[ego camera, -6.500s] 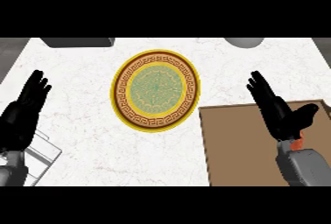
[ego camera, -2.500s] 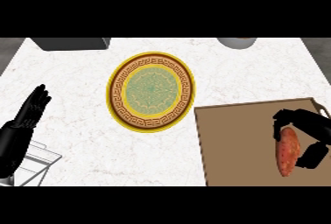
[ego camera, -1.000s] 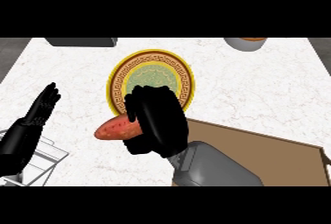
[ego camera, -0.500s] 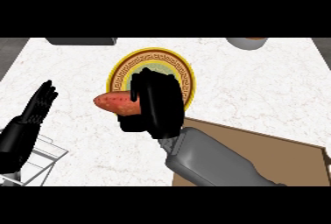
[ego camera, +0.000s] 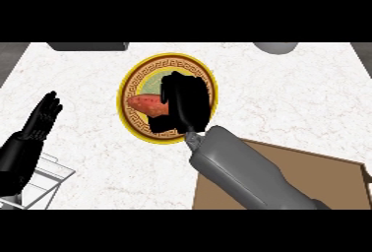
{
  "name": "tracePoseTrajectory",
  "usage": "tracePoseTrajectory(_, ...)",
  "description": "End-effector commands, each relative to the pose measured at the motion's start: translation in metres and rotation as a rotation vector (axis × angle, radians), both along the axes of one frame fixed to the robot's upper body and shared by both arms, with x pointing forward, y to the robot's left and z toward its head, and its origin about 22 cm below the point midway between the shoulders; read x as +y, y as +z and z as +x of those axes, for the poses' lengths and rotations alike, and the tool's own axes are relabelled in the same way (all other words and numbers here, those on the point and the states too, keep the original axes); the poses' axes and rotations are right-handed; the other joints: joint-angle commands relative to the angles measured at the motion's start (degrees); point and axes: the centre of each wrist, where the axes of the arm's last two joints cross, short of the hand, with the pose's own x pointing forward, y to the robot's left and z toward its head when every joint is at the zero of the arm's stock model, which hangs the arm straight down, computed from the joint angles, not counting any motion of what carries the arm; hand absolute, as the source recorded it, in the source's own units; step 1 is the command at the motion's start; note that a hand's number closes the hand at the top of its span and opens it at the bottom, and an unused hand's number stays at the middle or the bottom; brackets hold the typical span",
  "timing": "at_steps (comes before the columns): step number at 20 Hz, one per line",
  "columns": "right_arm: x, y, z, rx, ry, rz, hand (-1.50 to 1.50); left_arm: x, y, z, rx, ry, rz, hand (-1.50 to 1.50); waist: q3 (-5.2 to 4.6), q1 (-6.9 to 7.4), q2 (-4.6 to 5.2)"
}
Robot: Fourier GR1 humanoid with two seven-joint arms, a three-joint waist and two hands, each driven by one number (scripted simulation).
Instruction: Pick the sweet potato from the tray and place it in the plate
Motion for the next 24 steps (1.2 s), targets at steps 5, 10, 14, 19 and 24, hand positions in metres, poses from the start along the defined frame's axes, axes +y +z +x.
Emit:
tracePoseTrajectory(5,-0.026,-0.022,0.023,0.226,0.073,0.072,-1.5,-0.012,-0.031,0.006,0.259,0.107,-0.153,0.0,-0.93,-0.02,0.74)
tracePoseTrajectory(10,-0.013,-0.005,0.027,0.064,0.163,0.123,-1.5,-0.009,-0.033,0.011,0.263,0.113,-0.154,0.0,-1.0,-0.01,0.5)
tracePoseTrajectory(14,-0.014,0.009,0.017,-0.095,0.279,0.299,-1.5,-0.018,-0.038,0.009,0.26,0.109,-0.158,0.0,-0.88,-0.95,0.56)
tracePoseTrajectory(19,-0.016,0.035,0.013,-0.096,0.342,0.522,-1.5,-0.018,-0.042,0.009,0.27,0.095,-0.146,0.0,-0.96,-0.69,0.49)
tracePoseTrajectory(24,-0.03,0.031,0.013,0.106,0.309,0.734,-1.5,-0.007,-0.025,0.013,0.256,0.119,-0.154,0.0,-0.9,-0.71,0.43)
